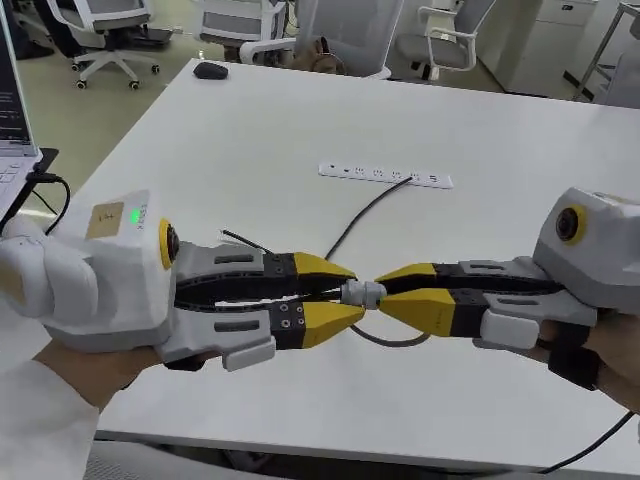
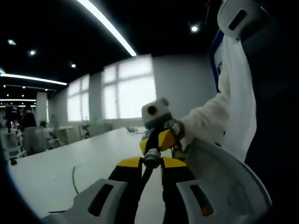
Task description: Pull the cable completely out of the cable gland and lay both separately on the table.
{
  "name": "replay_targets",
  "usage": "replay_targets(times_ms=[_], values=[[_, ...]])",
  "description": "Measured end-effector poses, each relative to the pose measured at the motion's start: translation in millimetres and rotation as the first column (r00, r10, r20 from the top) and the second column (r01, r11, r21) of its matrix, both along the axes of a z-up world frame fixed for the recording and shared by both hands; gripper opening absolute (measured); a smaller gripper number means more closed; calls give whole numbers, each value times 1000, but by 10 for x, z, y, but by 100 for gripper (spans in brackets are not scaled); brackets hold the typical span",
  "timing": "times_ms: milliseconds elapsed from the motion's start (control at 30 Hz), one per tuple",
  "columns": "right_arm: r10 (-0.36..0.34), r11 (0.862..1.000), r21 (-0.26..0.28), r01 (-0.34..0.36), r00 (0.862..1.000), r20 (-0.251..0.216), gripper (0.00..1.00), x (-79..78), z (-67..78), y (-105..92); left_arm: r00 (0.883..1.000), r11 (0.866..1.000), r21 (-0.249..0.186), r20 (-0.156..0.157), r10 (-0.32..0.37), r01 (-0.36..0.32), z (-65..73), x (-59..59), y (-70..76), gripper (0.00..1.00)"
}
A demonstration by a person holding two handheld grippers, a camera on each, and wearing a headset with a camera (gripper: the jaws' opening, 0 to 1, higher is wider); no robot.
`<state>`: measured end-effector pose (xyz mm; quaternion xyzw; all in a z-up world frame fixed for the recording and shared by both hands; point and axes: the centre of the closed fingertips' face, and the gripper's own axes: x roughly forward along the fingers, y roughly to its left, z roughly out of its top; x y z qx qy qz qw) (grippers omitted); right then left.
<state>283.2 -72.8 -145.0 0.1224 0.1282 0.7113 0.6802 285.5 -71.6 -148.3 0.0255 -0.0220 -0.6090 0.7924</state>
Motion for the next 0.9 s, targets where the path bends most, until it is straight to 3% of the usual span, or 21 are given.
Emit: replay_targets(times_ms=[633,767,900], values=[[53,997,-55,-57,997,-60,12,-38,-65,58,999,1000,23,51,2,-3,2,3,10,17],[56,996,-61,-61,996,-71,11,-47,-56,63,1000,1000,8,3,0,0,15,12,24,16],[56,996,-63,-58,998,-41,10,-69,-43,85,1000,1000,-2,-23,-6,6,20,13,44,16]])
